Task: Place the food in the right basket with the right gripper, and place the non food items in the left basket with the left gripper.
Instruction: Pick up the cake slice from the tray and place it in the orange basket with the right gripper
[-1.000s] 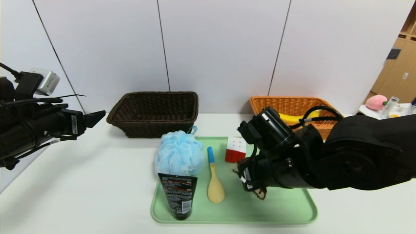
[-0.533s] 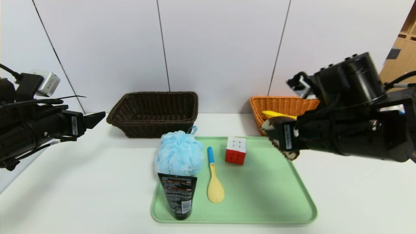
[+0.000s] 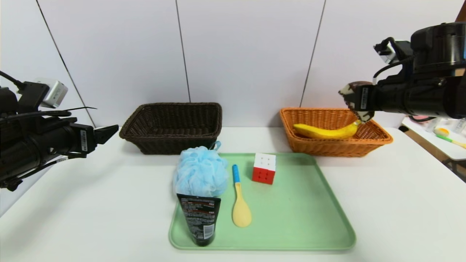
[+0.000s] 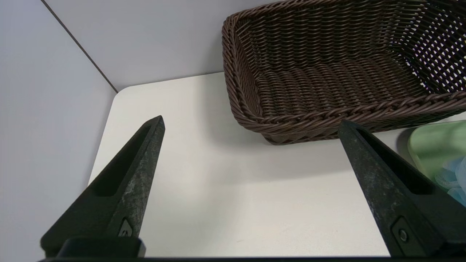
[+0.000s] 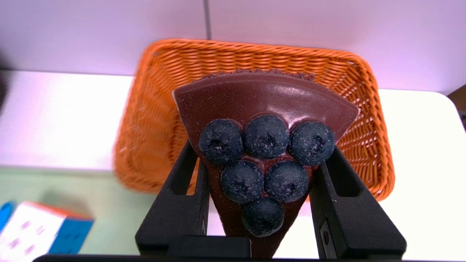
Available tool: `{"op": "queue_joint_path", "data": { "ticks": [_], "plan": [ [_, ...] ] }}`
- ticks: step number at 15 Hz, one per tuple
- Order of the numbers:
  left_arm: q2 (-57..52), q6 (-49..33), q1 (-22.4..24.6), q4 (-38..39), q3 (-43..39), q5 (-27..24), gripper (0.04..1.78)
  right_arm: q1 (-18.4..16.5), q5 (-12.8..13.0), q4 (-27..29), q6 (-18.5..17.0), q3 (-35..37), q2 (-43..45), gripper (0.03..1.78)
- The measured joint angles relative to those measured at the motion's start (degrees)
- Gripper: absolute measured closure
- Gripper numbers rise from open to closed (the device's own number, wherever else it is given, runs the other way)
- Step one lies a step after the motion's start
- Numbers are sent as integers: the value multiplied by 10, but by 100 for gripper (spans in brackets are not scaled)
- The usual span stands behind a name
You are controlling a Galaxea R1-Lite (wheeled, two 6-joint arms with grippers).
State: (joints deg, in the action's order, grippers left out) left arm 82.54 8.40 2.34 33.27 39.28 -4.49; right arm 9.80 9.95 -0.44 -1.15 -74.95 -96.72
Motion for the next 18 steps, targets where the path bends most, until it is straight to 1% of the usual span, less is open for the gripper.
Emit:
{"op": "queue_joint_path", "data": {
  "ticks": [3,6,8,12,14,15,16,18],
  "plan": [
    [0,0,0,0,-2,0,13,-25,-1,-1,2,-57,-80,106],
    [0,2,0,0,-2,0,13,-40,2,-2,8,-108,-160,106],
    [1,4,0,0,-1,-1,13,-48,5,-15,11,-141,-210,106],
    [3,4,0,0,0,-1,13,-52,7,-20,19,-160,-261,106],
    [5,3,0,0,0,-1,13,-54,10,-22,18,-161,-271,87],
    [5,4,0,0,0,0,13,-55,15,-29,19,-161,-275,78],
    [5,4,0,0,0,0,13,-56,22,-36,21,-161,-278,70],
    [6,3,0,0,0,0,13,-58,27,-37,22,-160,-281,56]
  ]
}}
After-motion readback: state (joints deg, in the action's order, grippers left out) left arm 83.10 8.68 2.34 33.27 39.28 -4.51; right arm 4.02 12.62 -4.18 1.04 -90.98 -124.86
